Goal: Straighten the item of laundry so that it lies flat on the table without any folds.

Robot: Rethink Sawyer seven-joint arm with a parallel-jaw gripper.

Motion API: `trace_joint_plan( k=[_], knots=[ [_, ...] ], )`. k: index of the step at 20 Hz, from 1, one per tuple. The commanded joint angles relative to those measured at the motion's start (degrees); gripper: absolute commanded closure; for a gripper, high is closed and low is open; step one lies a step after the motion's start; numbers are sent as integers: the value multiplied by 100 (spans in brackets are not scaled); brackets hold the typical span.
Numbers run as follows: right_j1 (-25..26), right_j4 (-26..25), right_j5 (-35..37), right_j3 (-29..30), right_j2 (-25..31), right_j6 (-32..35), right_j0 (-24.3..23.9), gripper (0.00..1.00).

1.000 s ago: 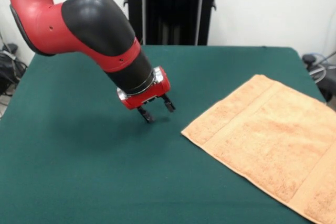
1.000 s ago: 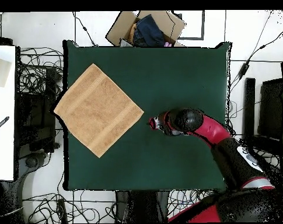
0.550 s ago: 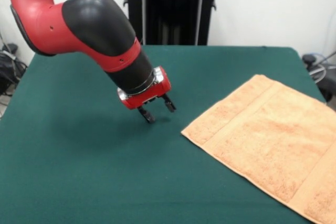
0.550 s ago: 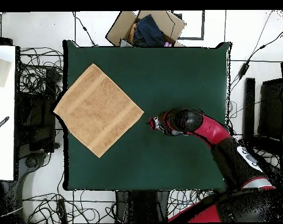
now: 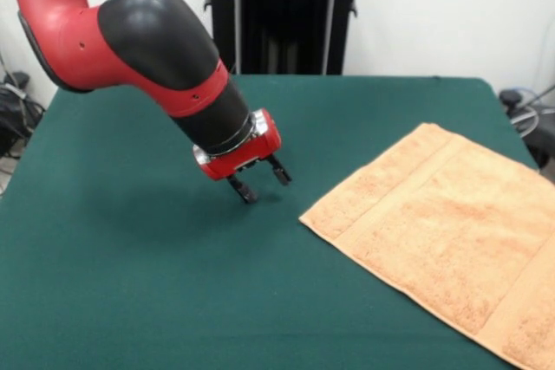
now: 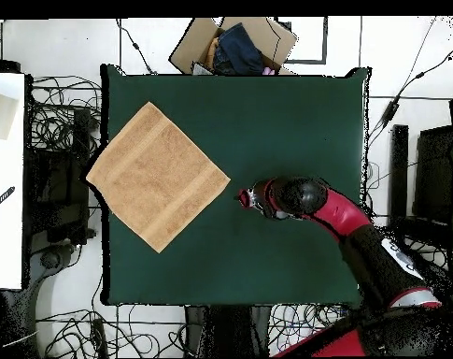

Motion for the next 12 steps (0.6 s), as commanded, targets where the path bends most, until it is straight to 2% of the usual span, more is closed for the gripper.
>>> trace_joint_plan(
  k=[1,12],
  knots=[
    [1361,-115,-1111,670,508,372,265,0],
    [1367,-175,-1360,744,513,501,281,0]
  ],
)
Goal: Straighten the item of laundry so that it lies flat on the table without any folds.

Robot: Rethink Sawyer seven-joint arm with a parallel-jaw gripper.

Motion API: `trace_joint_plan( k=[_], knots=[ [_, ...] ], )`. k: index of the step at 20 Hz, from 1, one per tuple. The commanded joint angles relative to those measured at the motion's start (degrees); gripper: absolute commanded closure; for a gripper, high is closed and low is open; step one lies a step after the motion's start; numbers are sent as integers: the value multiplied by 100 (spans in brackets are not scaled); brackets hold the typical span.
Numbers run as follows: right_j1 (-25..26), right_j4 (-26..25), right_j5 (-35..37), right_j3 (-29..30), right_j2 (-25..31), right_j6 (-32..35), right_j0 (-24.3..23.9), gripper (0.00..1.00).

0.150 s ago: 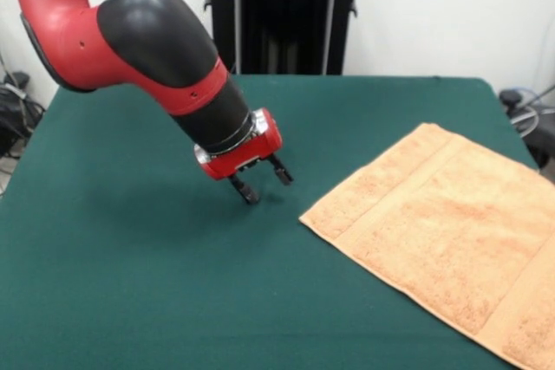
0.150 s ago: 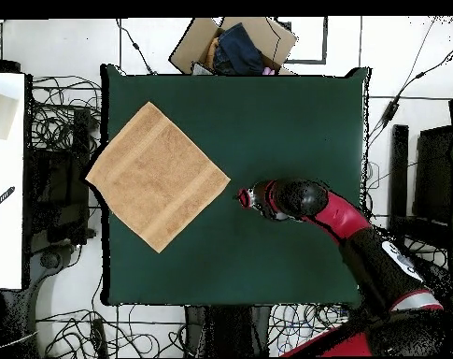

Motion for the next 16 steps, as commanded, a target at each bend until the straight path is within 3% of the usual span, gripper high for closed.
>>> trace_joint_plan(
  k=[1,16],
  knots=[
    [1334,-184,-1149,606,408,509,397,0],
    [1344,-204,-1299,641,413,570,416,0]
  ],
)
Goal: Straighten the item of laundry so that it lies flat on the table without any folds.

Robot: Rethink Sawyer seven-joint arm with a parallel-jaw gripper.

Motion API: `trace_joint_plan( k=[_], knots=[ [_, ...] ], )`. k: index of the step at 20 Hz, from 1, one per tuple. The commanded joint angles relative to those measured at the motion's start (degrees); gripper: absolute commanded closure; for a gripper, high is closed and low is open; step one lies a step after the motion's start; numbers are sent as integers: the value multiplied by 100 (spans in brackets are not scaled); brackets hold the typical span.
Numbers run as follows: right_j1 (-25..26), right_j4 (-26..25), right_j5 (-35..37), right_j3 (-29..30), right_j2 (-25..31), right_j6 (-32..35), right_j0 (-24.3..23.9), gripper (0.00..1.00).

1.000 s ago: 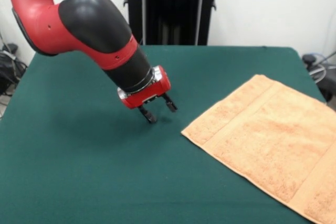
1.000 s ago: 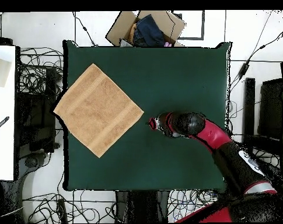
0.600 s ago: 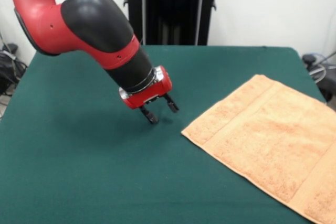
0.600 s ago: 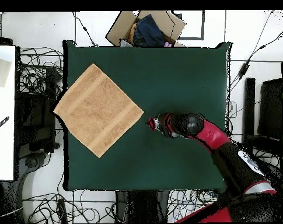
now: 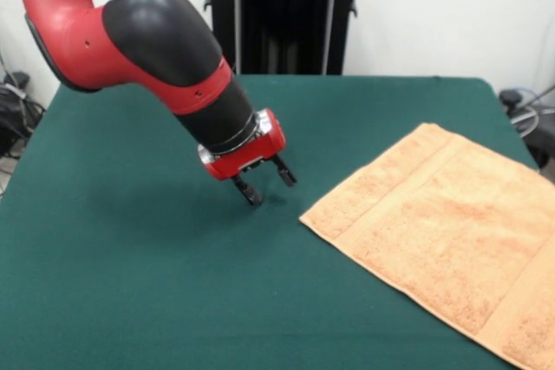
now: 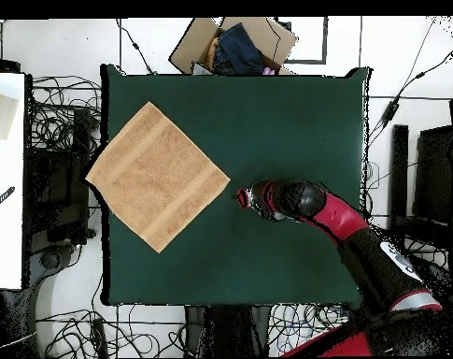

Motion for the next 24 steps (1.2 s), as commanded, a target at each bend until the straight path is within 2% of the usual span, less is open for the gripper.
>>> trace_joint_plan(
  k=[1,15,24],
  knots=[
    [1332,-209,-1248,615,391,587,429,0],
    [1316,-199,-1419,653,388,685,482,0],
    [1146,-36,-1078,585,336,748,659,0]
  ],
)
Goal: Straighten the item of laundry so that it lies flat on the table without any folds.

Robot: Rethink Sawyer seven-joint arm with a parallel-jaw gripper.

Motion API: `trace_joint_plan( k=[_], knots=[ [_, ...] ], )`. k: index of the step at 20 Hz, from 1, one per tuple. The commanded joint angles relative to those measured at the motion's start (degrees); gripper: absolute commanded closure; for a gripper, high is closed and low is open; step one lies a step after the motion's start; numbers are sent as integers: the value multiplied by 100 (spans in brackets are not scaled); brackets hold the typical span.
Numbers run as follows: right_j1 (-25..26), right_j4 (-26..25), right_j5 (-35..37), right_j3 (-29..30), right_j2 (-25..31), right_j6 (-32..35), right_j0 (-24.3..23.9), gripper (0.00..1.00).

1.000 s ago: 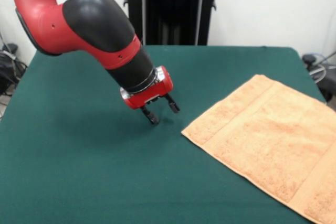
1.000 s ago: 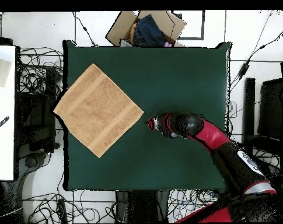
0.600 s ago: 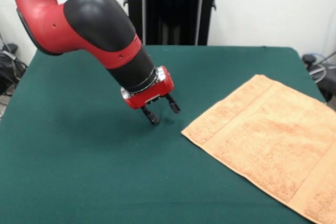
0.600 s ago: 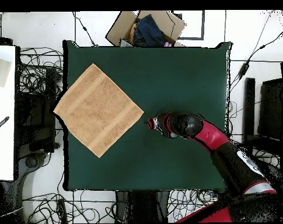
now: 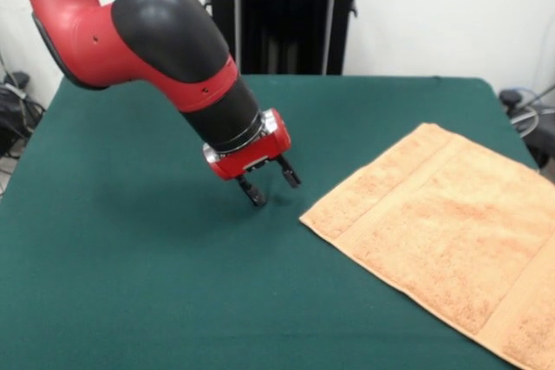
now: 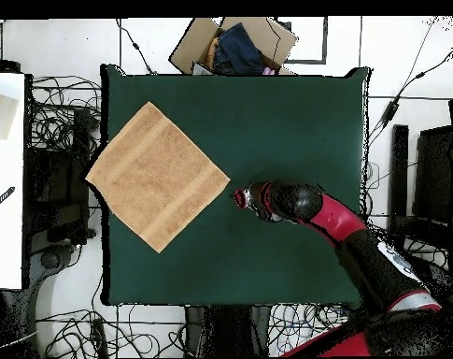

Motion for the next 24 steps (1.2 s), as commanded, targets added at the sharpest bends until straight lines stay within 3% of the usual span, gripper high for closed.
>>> trace_joint_plan(
  k=[1,24],
  knots=[
    [1177,-26,-771,431,336,732,641,0],
    [1258,-45,-837,389,348,691,639,0]
  ],
)
